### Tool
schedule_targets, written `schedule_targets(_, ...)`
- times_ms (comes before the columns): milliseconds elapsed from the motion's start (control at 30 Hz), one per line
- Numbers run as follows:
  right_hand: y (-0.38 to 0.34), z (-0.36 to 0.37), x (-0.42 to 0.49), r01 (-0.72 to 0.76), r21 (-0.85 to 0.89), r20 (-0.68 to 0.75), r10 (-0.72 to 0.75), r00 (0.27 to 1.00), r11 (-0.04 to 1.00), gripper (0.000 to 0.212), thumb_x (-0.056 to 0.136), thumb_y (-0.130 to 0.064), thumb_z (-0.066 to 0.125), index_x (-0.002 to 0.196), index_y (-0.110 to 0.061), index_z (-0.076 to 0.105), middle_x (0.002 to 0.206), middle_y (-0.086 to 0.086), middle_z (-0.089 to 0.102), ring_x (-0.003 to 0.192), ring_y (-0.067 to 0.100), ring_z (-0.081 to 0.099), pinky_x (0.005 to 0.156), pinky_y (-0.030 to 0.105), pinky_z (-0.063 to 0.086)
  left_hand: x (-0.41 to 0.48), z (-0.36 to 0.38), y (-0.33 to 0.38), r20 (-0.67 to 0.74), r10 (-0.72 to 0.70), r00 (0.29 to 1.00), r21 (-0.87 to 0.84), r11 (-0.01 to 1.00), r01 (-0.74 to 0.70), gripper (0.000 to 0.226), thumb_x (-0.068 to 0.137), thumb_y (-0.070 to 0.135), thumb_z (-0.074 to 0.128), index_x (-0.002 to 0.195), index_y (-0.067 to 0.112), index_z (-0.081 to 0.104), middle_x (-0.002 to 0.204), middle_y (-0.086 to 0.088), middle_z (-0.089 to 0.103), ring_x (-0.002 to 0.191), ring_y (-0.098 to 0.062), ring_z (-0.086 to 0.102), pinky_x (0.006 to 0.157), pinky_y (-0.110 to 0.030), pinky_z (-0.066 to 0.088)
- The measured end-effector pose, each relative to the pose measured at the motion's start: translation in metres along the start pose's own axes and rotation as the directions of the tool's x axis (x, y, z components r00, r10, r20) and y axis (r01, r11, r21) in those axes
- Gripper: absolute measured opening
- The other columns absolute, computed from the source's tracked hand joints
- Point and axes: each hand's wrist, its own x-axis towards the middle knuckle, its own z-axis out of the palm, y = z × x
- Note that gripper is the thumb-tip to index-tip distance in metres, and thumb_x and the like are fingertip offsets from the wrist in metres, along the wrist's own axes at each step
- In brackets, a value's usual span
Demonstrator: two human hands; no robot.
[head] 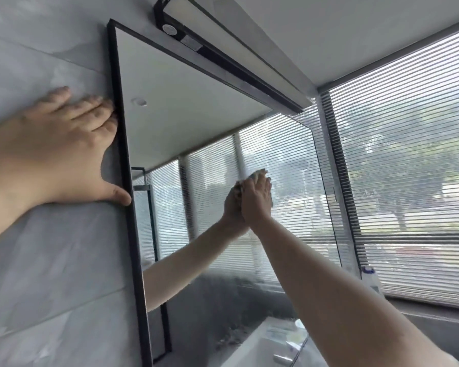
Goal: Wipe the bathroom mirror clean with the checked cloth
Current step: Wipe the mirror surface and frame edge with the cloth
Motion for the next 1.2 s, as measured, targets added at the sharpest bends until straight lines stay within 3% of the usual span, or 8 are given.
schedule_targets(167, 0.111, -0.003, -0.03, -0.271, 0.017, -0.092, 0.272, 0.958, 0.962, 0.093, 0.077, -0.059, 0.008, 0.134, 0.002, 0.051, 0.141, 0.021, 0.05, 0.133, 0.033, 0.042, 0.116, 0.047, 0.026, 0.0, -0.003, 0.0, 0.016, -0.001, 1.0, -0.019, 1.0, 0.001, 0.148, 0.049, 0.107, 0.011, 0.135, -0.006, 0.053, 0.146, -0.021, 0.049, 0.137, -0.036, 0.044, 0.116, -0.032, -0.014)
schedule_targets(300, 0.119, 0.009, -0.056, -0.289, 0.022, -0.143, 0.29, 0.946, 0.957, 0.081, 0.084, -0.052, 0.01, 0.115, 0.003, 0.061, 0.12, 0.023, 0.06, 0.119, 0.036, 0.052, 0.108, 0.049, 0.035, -0.001, 0.0, -0.001, -0.02, -0.004, 1.0, -0.017, 1.0, 0.004, 0.149, 0.048, 0.107, 0.008, 0.137, -0.004, 0.052, 0.148, -0.02, 0.049, 0.139, -0.034, 0.042, 0.119, -0.037, -0.006)
schedule_targets(400, 0.075, 0.012, -0.086, -0.184, 0.009, -0.129, 0.183, 0.975, 0.983, 0.088, 0.086, -0.056, 0.008, 0.152, -0.004, 0.034, 0.159, 0.011, 0.033, 0.148, 0.025, 0.025, 0.124, 0.037, 0.009, -0.003, -0.003, 0.0, -0.023, -0.014, 1.0, 0.008, 1.0, 0.014, 0.152, 0.046, 0.105, -0.004, 0.143, 0.0, 0.047, 0.154, -0.016, 0.042, 0.145, -0.029, 0.035, 0.122, -0.045, 0.009)
schedule_targets(500, 0.027, 0.011, -0.124, 0.017, -0.077, 0.019, -0.015, 1.0, 0.997, 0.083, 0.087, -0.054, 0.008, 0.159, -0.013, 0.003, 0.166, -0.002, -0.003, 0.152, 0.011, -0.007, 0.119, 0.022, -0.011, -0.005, -0.009, 0.003, -0.006, -0.01, 1.0, 0.015, 1.0, 0.01, 0.151, 0.046, 0.101, -0.012, 0.149, 0.004, 0.04, 0.159, -0.012, 0.035, 0.149, -0.026, 0.026, 0.122, -0.047, 0.006)
schedule_targets(667, -0.011, 0.021, -0.17, 0.206, -0.116, 0.13, -0.191, 0.973, 0.972, 0.089, 0.081, -0.063, -0.001, 0.158, -0.018, -0.01, 0.163, -0.008, -0.018, 0.148, 0.003, -0.022, 0.122, 0.029, -0.013, -0.025, -0.011, 0.017, 0.07, 0.007, 0.998, 0.001, 1.0, -0.007, 0.137, 0.056, 0.097, 0.002, 0.15, 0.004, 0.037, 0.16, -0.012, 0.032, 0.151, -0.027, 0.024, 0.122, -0.042, 0.0)
schedule_targets(767, -0.003, 0.015, -0.175, 0.198, -0.109, 0.124, -0.185, 0.975, 0.974, 0.089, 0.082, -0.064, 0.001, 0.158, -0.017, -0.006, 0.162, -0.01, -0.014, 0.149, 0.003, -0.017, 0.122, 0.026, -0.012, -0.05, -0.017, 0.038, 0.206, 0.013, 0.978, 0.075, 0.997, -0.029, 0.148, 0.05, 0.104, 0.008, 0.157, 0.002, 0.015, 0.165, -0.015, 0.015, 0.154, -0.029, 0.008, 0.122, -0.043, -0.007)
schedule_targets(1067, 0.14, 0.006, -0.237, -0.33, -0.03, 0.021, 0.331, 0.943, 0.943, 0.06, 0.106, -0.039, 0.022, 0.158, -0.012, 0.009, 0.167, 0.006, 0.003, 0.152, 0.012, -0.003, 0.121, 0.023, -0.008, -0.06, -0.027, 0.054, 0.255, -0.02, 0.967, 0.099, 0.995, -0.005, 0.147, 0.054, 0.104, 0.013, 0.156, -0.002, 0.002, 0.166, -0.019, 0.0, 0.154, -0.033, -0.004, 0.124, -0.049, -0.005)
schedule_targets(1200, 0.15, 0.015, -0.248, -0.498, 0.041, 0.023, 0.498, 0.867, 0.866, 0.06, 0.106, -0.034, 0.03, 0.155, 0.0, 0.018, 0.16, 0.019, 0.024, 0.148, 0.027, 0.022, 0.123, 0.035, 0.015, -0.062, -0.026, 0.055, 0.223, -0.02, 0.975, 0.081, 0.997, 0.002, 0.147, 0.056, 0.103, 0.017, 0.156, -0.003, 0.002, 0.166, -0.02, 0.003, 0.154, -0.034, -0.001, 0.124, -0.049, -0.004)
